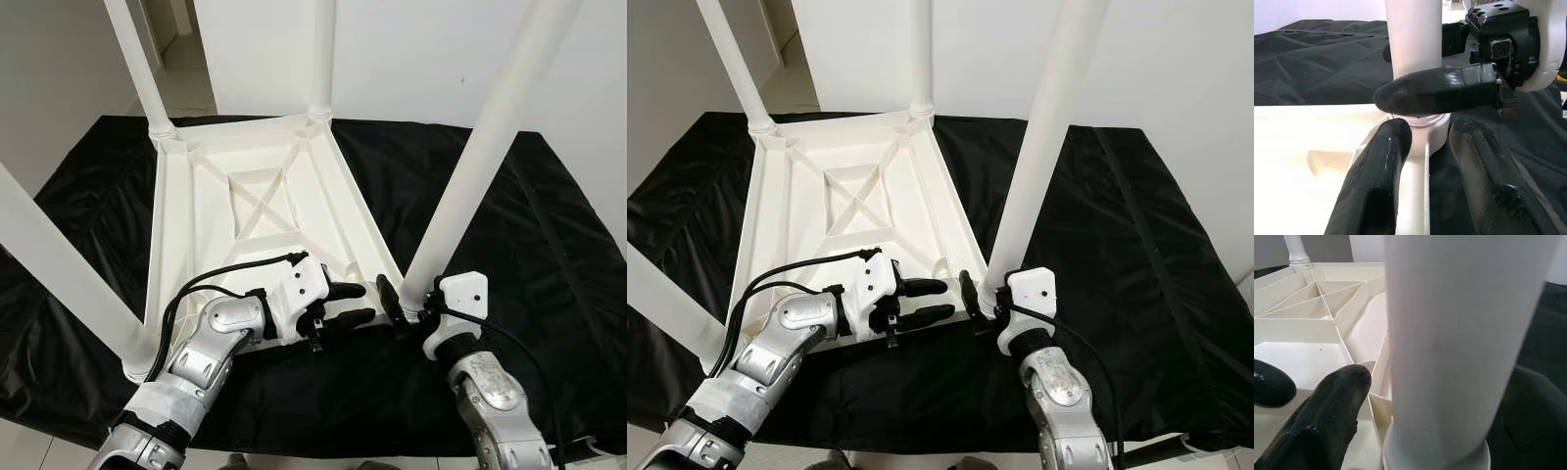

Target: Building children table

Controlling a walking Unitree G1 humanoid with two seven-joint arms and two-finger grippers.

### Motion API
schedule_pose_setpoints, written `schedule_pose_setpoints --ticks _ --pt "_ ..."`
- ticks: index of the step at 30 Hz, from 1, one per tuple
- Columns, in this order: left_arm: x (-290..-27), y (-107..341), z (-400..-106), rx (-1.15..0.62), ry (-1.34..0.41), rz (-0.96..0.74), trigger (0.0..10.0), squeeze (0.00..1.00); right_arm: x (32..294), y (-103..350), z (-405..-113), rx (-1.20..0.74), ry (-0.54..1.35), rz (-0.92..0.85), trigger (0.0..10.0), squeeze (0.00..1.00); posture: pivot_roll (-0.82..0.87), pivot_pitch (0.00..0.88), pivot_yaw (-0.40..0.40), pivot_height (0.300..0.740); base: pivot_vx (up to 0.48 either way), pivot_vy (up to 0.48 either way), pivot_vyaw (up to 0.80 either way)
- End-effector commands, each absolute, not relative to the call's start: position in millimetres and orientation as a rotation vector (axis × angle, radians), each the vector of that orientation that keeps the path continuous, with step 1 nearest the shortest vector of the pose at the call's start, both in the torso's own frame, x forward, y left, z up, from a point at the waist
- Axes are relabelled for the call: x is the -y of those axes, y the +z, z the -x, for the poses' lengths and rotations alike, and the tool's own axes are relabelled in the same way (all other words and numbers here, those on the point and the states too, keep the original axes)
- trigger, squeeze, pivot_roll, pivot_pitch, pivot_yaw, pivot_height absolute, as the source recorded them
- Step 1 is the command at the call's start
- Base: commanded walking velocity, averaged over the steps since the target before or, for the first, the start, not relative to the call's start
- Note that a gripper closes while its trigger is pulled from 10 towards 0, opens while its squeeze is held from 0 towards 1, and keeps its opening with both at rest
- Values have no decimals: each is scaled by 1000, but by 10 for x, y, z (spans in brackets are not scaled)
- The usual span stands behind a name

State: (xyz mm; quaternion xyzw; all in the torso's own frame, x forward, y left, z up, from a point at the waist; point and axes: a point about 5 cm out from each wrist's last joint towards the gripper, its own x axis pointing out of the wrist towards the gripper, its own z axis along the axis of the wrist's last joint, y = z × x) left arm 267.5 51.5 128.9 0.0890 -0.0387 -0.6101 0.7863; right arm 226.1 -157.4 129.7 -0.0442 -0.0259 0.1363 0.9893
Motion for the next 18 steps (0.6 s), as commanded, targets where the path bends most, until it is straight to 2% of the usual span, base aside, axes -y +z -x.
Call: schedule_pose_setpoints --ticks 1,18 --pt "-491 1288 -2679 79 -1360 -218 10000 0 1603 1270 -2275 44 335 88 10000 0 -75 0 33 740 0 0 0" --pt "-488 1317 -2699 91 -1359 -225 10000 0 1800 1253 -2401 10 561 146 10000 0 -52 0 36 740 0 0 0"
